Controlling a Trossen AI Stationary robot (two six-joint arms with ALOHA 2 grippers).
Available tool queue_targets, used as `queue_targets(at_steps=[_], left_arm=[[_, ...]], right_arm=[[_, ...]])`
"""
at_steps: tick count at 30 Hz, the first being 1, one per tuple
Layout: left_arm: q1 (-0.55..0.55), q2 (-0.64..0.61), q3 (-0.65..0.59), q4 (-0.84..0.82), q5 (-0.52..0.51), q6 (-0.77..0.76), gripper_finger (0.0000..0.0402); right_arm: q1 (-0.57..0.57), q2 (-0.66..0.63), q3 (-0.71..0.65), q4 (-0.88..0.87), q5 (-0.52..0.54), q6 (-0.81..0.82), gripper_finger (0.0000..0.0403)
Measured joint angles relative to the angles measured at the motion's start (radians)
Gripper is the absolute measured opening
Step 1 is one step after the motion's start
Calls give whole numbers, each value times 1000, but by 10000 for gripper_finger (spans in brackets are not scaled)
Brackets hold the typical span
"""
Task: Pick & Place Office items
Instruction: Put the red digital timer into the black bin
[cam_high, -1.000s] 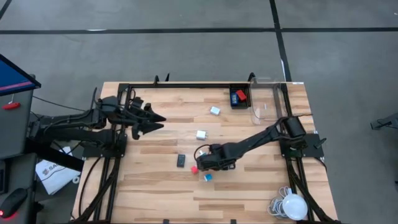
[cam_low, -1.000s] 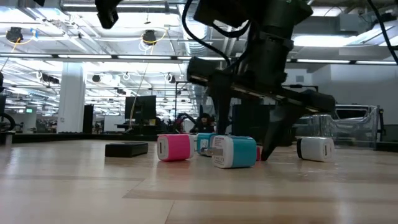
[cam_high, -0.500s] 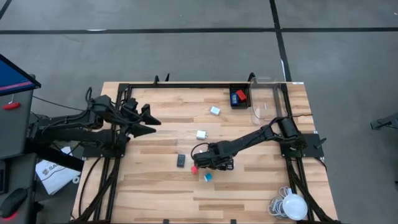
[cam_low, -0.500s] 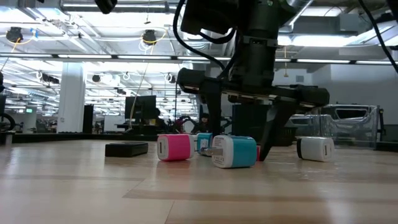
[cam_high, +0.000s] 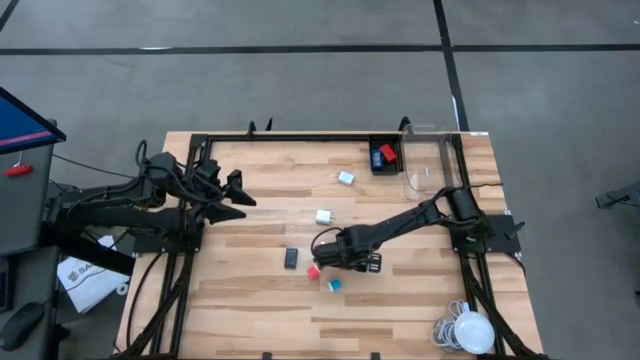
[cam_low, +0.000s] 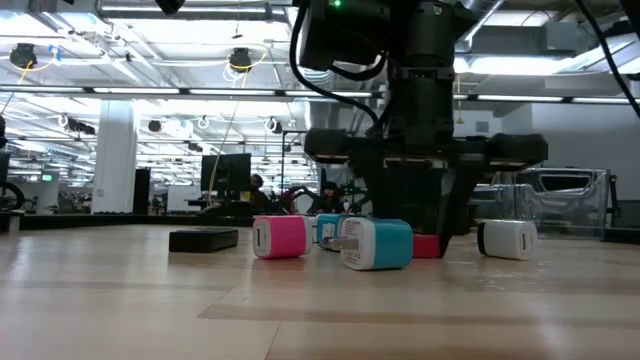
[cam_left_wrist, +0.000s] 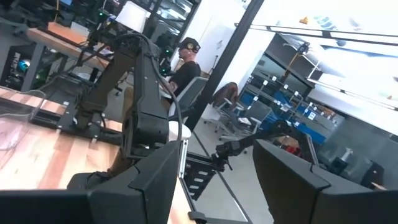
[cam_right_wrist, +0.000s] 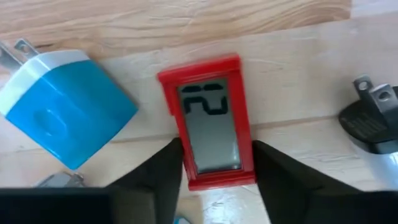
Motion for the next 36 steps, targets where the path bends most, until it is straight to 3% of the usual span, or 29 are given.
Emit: queue_targets(at_steps=[3,12,20,26,32,36], left_arm=[[0,0,0,1,1,0,204],[0,0,0,1,2,1,204],[0,0,0,-1,-1,7,204],[2,1,0,-2,-123,34,204],[2,10,0,0,-272,34,204],[2,10,0,1,-372,36,204]], right_arm=[[7,-1,0,4,9,-9,135],[6,-37,-8,-23,65,-35,136],[-73,-198,-5,-189,200,-166,136],[-278,-328,-3,-322,304,-472,141],[-583,-383,-2,-297,307,-895,143],[-780,-383,-2,-252,252,-1127,143]])
